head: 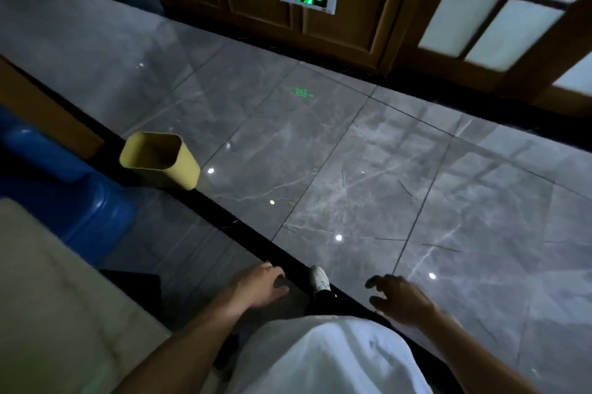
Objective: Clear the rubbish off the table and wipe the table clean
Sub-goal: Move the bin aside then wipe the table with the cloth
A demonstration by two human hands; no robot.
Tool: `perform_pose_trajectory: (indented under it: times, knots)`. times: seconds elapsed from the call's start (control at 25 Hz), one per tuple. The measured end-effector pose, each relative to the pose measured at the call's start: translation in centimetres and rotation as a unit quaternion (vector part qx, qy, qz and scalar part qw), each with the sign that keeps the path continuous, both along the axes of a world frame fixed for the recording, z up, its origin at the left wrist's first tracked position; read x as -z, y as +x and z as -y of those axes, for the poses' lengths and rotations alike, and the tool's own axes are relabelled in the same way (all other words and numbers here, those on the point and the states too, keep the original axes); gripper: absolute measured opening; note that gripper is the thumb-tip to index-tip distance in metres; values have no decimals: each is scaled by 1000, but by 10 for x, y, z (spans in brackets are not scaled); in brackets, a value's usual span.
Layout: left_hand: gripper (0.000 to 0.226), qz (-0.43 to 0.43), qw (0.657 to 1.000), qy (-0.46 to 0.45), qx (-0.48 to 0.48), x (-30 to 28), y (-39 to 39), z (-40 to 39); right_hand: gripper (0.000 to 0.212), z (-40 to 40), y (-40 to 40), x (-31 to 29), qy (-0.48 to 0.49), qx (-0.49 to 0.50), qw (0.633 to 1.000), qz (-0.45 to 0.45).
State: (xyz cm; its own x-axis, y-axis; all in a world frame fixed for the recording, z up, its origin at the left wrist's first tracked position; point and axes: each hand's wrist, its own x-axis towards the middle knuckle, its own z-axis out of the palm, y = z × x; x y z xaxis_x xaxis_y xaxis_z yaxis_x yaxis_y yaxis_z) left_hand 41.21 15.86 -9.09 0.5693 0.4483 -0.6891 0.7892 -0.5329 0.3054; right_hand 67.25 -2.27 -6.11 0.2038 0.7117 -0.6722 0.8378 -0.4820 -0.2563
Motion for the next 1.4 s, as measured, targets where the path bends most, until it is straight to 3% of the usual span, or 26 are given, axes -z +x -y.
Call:
perform_pose_trajectory:
  times: [0.36, 0.64, 0.84, 1.04, 1.12, 1.24, 1.4]
  knots:
    - [50, 16, 970, -1, -243, -31, -6, -53, 39, -160, 41, -6, 15, -185, 982, -18]
    - [37, 31, 922, 38, -384, -28, -76, -64, 41, -292, -15, -7, 6, -358, 933, -22]
    - [58, 54, 866, 41, -495, -22, -130, -84, 42, -384, -103, -15, 9, -461, 887, -30]
    - [42, 68, 807, 37, -586, -18, -183, -94, 42, -444, -200, -28, 12, -551, 834, -30]
    - [52, 73, 776, 35, -625, -16, -204, -98, 40, -465, -244, -30, 25, -581, 813, -45]
    - [53, 70, 747, 47, -659, -18, -224, -98, 38, -489, -307, -31, 36, -637, 768, -58]
    - [49, 34, 666, 68, -742, -27, -236, -86, 41, -505, -384, -21, 15, -724, 687, -56]
